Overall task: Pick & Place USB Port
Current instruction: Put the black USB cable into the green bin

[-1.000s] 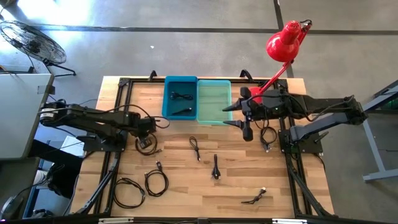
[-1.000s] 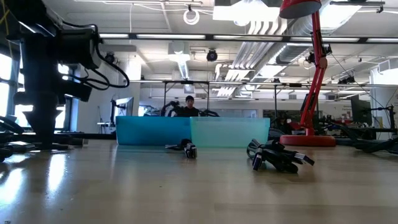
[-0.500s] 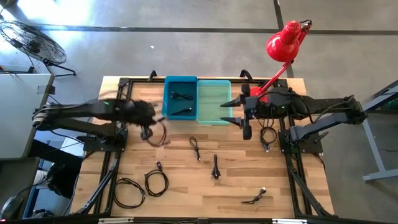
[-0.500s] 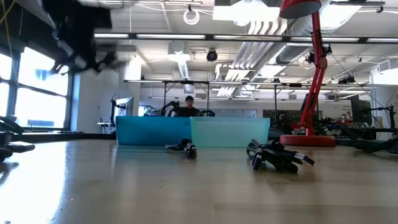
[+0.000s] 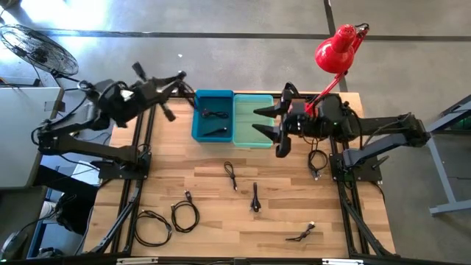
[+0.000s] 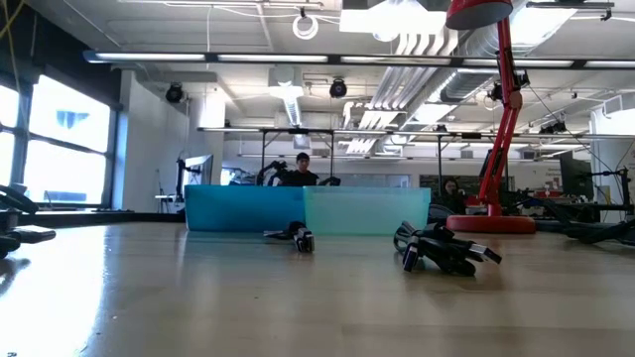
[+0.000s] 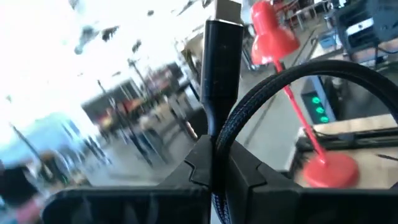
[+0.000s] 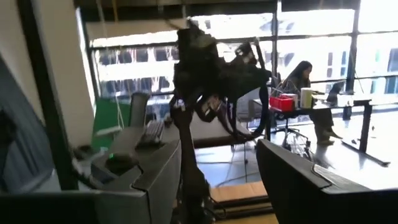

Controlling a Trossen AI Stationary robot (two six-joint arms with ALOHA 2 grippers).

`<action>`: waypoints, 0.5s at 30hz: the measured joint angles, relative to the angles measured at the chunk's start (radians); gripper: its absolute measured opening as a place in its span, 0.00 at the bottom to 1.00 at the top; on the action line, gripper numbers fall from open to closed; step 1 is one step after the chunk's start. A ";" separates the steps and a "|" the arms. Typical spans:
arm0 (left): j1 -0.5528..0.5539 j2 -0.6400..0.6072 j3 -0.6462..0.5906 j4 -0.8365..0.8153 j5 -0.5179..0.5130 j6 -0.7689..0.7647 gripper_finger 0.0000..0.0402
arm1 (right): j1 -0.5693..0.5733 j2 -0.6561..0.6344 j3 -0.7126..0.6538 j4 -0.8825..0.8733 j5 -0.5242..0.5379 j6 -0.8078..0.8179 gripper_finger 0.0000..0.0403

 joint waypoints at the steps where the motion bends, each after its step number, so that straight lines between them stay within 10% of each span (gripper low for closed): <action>1: 0.000 0.022 0.000 0.044 0.032 0.034 0.02 | -0.006 0.008 0.000 0.008 0.003 0.024 0.50; 8: 0.000 0.174 -0.002 0.232 0.314 0.145 0.02 | -0.043 0.031 0.000 0.052 -0.046 0.092 0.52; 15: 0.000 0.239 -0.002 0.255 0.356 0.190 0.02 | -0.043 0.038 0.000 0.064 -0.026 0.145 0.62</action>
